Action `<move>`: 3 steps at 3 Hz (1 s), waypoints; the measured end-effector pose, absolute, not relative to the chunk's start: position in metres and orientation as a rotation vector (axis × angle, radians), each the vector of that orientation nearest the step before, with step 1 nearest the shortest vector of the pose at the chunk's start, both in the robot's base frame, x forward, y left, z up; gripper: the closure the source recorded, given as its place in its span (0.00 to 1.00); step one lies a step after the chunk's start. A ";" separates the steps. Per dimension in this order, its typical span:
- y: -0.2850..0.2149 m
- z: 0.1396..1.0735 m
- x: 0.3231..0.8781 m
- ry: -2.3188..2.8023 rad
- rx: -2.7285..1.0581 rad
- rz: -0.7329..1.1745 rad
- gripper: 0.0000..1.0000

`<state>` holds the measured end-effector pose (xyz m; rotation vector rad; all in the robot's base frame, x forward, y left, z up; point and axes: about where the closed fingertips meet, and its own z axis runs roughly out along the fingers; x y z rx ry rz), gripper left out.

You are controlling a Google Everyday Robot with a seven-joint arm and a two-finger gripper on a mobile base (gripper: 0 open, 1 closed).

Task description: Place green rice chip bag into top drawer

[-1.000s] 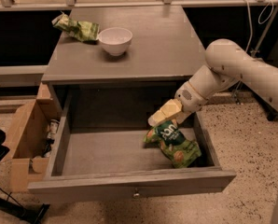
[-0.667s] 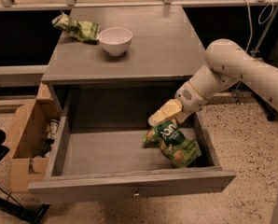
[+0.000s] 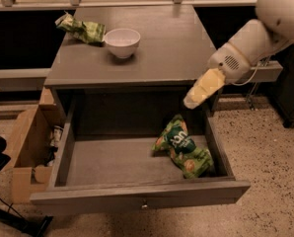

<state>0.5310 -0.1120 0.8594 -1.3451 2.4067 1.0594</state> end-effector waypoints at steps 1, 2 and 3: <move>-0.150 0.917 0.524 2.196 -1.368 0.961 0.00; -0.169 0.971 0.505 1.949 -1.316 0.890 0.00; -0.176 0.985 0.477 1.848 -1.161 0.836 0.00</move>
Offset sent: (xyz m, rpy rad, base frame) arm -0.0638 -0.1917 0.1095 0.3924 -0.6638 -0.4571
